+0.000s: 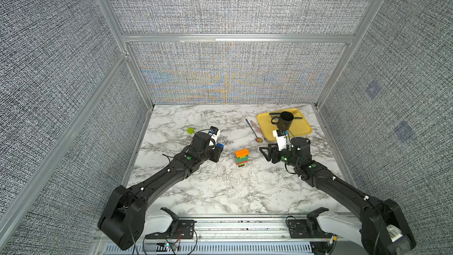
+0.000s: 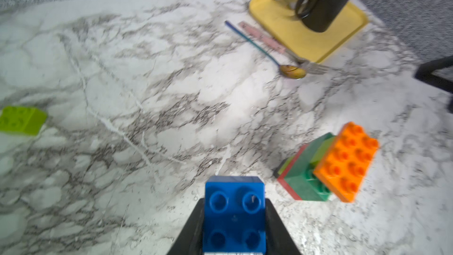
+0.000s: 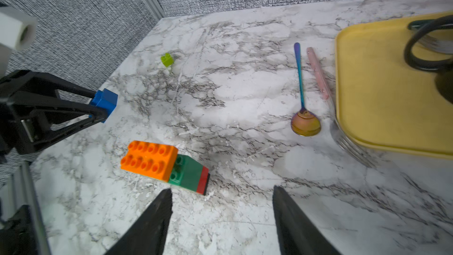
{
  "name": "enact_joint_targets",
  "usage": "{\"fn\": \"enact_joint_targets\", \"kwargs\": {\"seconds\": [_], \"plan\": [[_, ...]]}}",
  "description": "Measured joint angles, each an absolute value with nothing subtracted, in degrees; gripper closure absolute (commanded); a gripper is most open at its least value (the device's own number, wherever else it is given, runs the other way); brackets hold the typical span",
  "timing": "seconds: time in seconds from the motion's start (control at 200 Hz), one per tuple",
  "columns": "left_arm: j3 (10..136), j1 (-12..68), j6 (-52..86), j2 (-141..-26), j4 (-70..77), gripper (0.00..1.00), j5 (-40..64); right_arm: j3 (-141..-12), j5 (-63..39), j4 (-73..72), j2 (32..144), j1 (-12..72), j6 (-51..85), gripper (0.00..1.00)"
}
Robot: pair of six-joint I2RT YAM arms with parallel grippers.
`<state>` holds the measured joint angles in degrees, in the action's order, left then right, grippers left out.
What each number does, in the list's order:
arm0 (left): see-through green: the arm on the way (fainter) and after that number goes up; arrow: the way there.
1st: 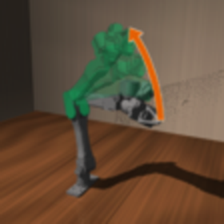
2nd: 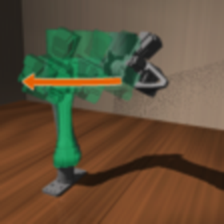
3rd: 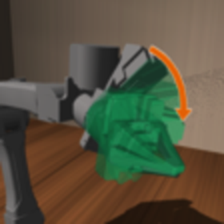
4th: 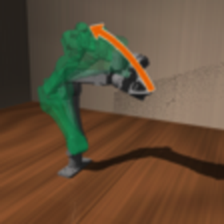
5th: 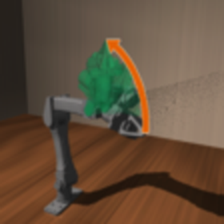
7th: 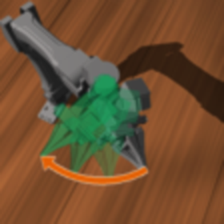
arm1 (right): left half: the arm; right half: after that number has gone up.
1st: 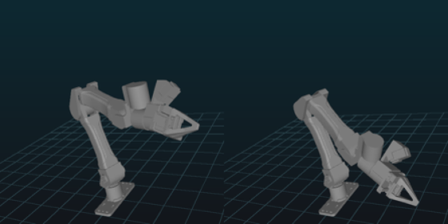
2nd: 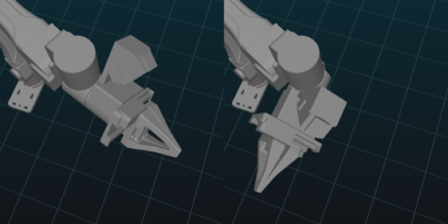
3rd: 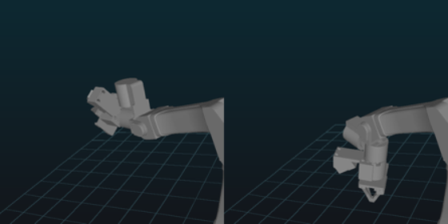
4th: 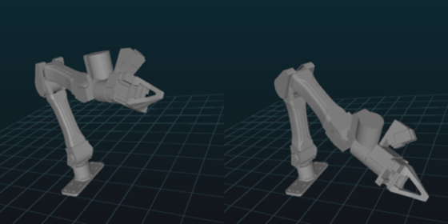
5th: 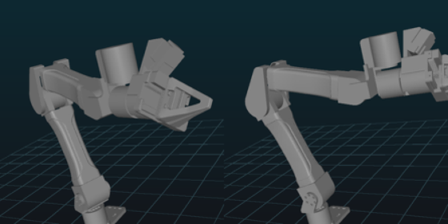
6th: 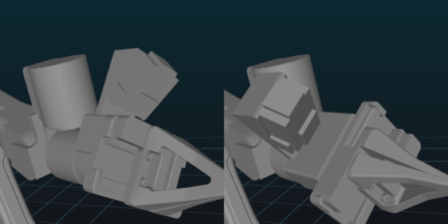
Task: Assemble a carrot with lego
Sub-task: Assemble the lego brick with the lego brick.
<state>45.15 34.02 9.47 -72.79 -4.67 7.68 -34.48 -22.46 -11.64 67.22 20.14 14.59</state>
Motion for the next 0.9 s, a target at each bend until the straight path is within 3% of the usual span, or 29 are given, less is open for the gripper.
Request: {"fn": "enact_joint_targets", "kwargs": {"seconds": [0.39, 0.901], "plan": [[55.7, 36.4, -9.8, -78.1, -16.1, 0.92, 20.9, -45.0, -43.0, -10.8, 84.0, 19.4, 19.6, 0.33], [61.5, 36.8, -21.5, -84.9, -22.9, 0.92, 23.9, -47.5, -46.9, -10.9, 88.9, 19.9, 20.3, 0.37]]}}
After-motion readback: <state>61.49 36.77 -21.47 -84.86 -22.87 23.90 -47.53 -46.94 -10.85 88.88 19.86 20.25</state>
